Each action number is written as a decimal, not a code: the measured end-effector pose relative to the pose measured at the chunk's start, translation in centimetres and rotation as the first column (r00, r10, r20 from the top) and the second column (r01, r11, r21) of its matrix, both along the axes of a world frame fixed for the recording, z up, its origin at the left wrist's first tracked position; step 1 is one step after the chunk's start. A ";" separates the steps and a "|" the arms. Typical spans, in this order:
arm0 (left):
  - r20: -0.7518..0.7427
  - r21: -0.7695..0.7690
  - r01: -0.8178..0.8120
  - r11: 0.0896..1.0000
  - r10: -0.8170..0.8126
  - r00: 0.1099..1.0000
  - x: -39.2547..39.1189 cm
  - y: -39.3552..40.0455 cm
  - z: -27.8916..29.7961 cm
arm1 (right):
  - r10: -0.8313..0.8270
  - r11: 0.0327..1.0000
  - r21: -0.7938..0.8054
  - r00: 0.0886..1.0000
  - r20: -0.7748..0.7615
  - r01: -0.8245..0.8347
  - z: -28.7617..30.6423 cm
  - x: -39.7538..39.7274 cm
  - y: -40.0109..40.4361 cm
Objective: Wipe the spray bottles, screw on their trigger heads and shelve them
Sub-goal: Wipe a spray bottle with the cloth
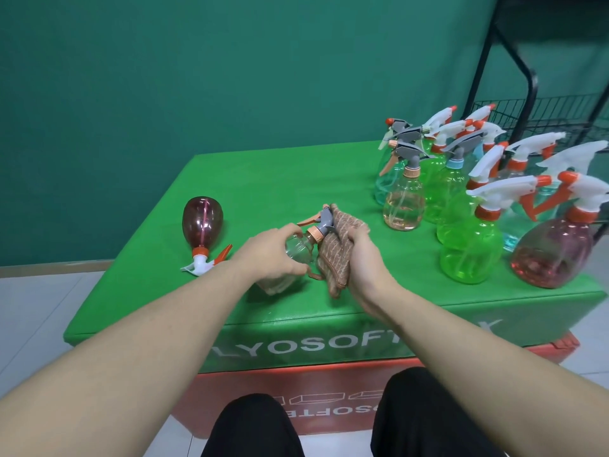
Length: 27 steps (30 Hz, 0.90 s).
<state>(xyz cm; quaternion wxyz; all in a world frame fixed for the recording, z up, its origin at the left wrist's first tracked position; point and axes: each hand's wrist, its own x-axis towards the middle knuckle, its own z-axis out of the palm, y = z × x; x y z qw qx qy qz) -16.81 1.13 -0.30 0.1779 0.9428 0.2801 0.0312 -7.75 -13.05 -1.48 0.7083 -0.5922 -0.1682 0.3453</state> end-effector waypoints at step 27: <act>0.096 -0.006 -0.038 0.999 0.038 0.995 -0.7 -0.6 -0.9 | 0.253 0.959 -0.255 0.766 0.591 -0.121 0.2 1.8 0.1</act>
